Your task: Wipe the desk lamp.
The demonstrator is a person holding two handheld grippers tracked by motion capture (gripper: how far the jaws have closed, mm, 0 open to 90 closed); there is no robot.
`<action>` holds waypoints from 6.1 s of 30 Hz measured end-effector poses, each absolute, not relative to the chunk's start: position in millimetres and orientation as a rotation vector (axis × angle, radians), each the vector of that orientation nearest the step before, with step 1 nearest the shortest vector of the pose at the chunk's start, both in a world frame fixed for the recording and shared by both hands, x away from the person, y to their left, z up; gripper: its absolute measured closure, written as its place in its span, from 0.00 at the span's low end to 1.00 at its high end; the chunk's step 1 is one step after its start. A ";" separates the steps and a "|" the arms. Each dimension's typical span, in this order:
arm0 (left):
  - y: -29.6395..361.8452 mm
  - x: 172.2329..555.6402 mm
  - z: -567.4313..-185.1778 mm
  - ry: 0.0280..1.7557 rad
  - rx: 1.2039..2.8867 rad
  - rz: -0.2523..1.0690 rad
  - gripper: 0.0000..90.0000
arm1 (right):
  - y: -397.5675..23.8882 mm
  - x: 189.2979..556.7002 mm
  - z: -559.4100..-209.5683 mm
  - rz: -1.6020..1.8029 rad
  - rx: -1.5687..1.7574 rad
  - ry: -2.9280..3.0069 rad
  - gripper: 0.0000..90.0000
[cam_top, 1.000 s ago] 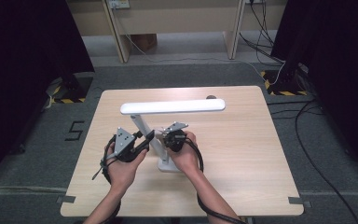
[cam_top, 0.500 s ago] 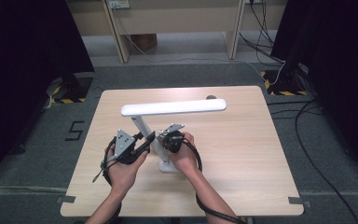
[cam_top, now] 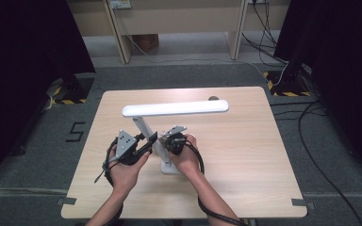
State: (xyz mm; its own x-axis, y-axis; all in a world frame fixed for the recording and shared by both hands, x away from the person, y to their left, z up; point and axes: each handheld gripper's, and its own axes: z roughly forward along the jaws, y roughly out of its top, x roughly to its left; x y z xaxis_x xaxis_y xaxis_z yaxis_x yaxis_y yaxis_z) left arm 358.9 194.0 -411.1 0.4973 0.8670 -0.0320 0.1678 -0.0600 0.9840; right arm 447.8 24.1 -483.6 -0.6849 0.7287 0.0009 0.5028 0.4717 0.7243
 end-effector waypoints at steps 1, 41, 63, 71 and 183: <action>194.1 358.8 -411.1 0.927 1.549 0.731 0.70 | 23.3 447.7 -484.1 1.037 1.052 2.411 0.95; 194.1 358.5 -411.0 0.931 1.546 0.724 0.71 | -16.0 441.8 -487.8 0.946 1.126 2.330 0.95; 194.3 358.3 -410.6 0.931 1.552 0.726 0.71 | -41.8 443.1 -488.6 0.897 1.163 2.289 0.95; 194.3 358.1 -410.9 0.929 1.553 0.728 0.70 | -50.6 445.1 -487.5 0.878 1.192 2.275 0.95; 195.2 362.0 -412.8 0.929 1.591 0.706 0.70 | -24.4 481.1 -489.6 0.876 1.195 2.254 0.95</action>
State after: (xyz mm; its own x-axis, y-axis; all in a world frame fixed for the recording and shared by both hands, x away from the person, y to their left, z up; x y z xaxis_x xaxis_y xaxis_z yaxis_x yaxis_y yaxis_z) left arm 362.0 195.2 -412.8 0.5134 0.8576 -0.0321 0.1992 -0.0827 0.9765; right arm 481.1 -24.4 -489.6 -0.5297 0.8439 -0.0853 0.5650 0.4261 0.7066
